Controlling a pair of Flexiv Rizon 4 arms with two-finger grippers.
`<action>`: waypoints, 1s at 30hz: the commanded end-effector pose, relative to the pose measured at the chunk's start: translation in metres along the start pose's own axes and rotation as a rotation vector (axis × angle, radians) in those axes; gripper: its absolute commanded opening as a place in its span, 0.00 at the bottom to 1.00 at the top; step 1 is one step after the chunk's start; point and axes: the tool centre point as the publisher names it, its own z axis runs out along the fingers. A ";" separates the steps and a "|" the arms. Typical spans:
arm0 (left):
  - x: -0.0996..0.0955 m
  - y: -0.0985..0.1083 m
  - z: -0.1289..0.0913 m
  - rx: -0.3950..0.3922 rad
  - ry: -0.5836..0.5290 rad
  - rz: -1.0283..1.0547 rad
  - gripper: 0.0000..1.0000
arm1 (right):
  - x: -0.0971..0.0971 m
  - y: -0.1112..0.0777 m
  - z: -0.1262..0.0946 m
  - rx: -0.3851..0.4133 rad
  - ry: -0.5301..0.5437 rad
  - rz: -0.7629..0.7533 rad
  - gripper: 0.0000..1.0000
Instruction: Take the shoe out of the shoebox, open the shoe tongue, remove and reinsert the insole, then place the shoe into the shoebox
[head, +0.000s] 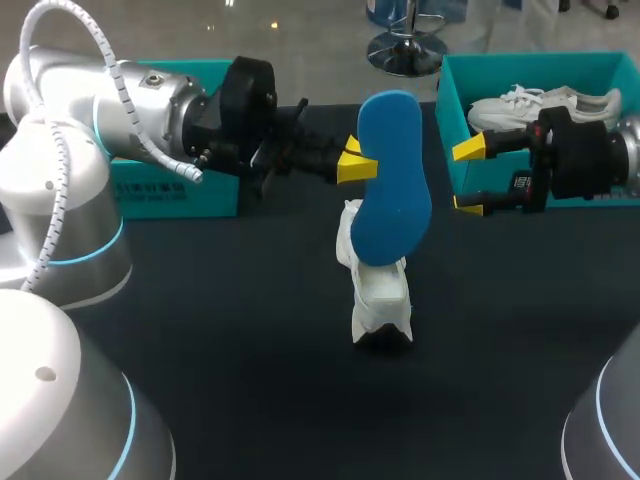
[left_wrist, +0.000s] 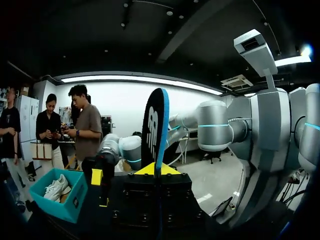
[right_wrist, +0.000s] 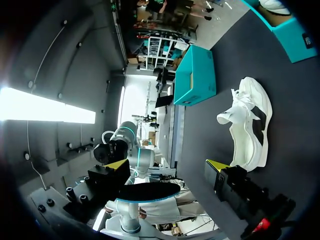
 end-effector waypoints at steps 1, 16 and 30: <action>-0.005 0.015 0.002 -0.027 -0.025 0.190 0.00 | 0.000 0.000 0.001 -0.002 -0.003 0.001 1.00; -0.048 0.046 -0.012 -0.174 0.154 1.023 0.00 | 0.000 0.000 0.001 -0.002 -0.003 0.001 1.00; -0.051 0.046 -0.015 -0.182 0.175 1.089 0.00 | 0.000 0.000 0.001 -0.002 -0.003 0.001 1.00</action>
